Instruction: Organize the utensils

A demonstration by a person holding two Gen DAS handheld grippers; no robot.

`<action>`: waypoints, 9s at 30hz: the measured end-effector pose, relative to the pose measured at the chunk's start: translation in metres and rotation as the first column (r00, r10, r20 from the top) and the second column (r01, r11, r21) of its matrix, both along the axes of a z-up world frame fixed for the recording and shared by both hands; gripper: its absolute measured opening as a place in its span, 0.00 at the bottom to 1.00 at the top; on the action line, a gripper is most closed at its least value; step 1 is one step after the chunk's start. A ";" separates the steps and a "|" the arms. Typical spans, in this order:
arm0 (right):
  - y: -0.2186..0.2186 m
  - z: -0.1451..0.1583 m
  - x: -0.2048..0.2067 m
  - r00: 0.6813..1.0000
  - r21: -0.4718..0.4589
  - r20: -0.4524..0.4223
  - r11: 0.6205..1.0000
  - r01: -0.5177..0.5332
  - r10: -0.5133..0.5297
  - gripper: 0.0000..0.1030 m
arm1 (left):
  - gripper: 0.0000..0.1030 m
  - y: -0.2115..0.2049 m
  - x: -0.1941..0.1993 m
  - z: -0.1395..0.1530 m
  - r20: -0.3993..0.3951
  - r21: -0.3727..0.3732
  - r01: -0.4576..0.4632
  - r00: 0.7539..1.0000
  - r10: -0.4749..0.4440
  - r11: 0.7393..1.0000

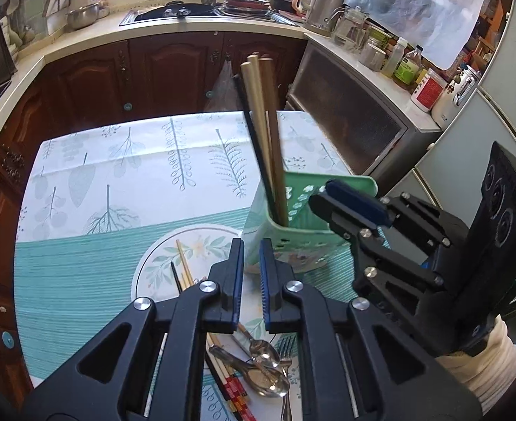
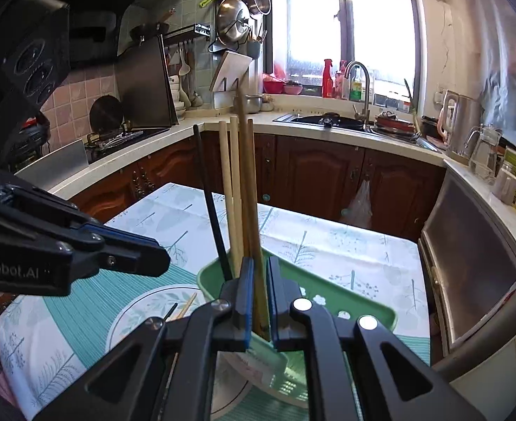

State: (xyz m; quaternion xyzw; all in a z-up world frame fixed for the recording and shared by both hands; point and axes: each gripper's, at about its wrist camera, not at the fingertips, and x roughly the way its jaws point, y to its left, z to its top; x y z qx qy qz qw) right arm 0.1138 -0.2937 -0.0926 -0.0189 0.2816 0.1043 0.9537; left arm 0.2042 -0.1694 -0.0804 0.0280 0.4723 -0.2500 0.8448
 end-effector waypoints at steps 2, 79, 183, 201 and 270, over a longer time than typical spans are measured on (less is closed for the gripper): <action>-0.002 0.002 -0.003 1.000 0.033 -0.012 0.999 0.007 -0.006 0.17 | 0.14 0.008 -0.004 -0.002 -0.006 0.003 -0.017 1.000 0.017 1.000; 0.146 -0.111 -0.019 0.778 -0.014 -0.627 0.999 0.048 -0.046 0.21 | 0.50 0.188 -0.106 -0.151 -0.161 0.120 -0.334 0.922 0.351 0.935; 0.112 -0.126 0.048 0.586 -0.017 -0.797 0.975 0.222 -0.147 0.07 | 0.28 0.128 -0.007 -0.153 -0.430 0.365 0.015 0.890 0.154 0.931; 0.117 -0.128 0.054 0.577 0.007 -0.808 0.977 0.214 -0.121 0.07 | 0.31 0.140 -0.011 -0.134 -0.414 0.394 -0.061 0.879 0.236 0.917; 0.018 0.034 -0.056 0.987 0.409 -0.089 0.899 0.159 -0.134 0.06 | 0.03 0.023 -0.076 0.112 0.288 -0.042 -0.057 0.955 0.066 0.998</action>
